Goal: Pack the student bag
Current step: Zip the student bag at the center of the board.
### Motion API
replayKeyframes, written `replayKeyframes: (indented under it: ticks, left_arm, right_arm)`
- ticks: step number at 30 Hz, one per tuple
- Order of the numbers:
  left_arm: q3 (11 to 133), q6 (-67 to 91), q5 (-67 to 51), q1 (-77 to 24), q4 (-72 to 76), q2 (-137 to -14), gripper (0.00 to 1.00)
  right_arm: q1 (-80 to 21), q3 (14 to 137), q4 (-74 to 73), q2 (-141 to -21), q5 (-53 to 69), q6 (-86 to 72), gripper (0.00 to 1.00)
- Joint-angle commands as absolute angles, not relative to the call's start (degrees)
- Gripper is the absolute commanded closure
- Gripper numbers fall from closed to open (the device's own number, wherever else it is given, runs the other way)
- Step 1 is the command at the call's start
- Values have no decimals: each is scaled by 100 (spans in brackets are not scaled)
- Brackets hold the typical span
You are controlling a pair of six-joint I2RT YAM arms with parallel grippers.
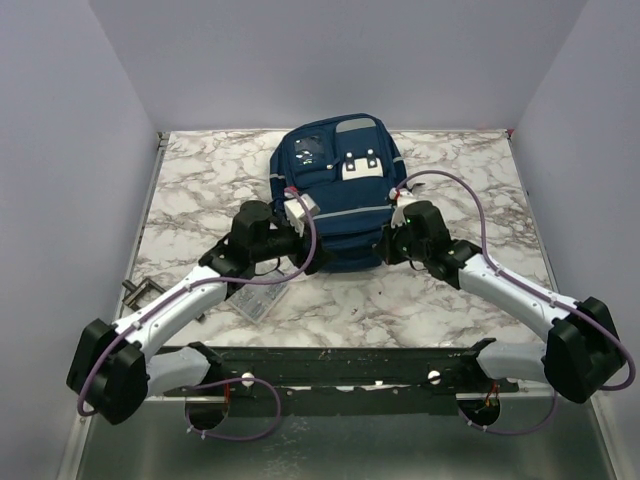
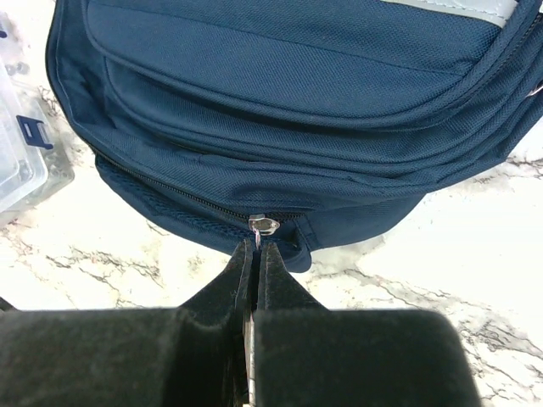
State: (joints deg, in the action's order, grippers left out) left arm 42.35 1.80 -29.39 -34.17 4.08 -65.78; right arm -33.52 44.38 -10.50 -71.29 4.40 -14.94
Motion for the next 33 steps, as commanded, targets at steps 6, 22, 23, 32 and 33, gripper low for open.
replayKeyframes:
  ticks: [6,22,23,32,33]
  left_arm:
    - [5434,-1278,-2406,-4048,363,-8382,28]
    - [5898,-672,-2420,-4085,204,-9490,75]
    - [5874,-675,-2281,-4072,152,-9336,85]
    - [5749,-1081,-1569,-4044,-930,-7919,100]
    - [5755,-1081,-1548,-4018,-1009,-7821,100]
  right_arm:
    - [-3363,4832,-1389,-6915,955,-1156,100]
    - [-3363,5146,-1753,-7173,942,-1109,100]
    - [-3369,5161,-1843,-7204,764,-1047,100]
    - [-3393,4957,-2001,-7127,-548,-1070,100]
    - [-3392,4955,-2048,-7132,-606,-1109,100]
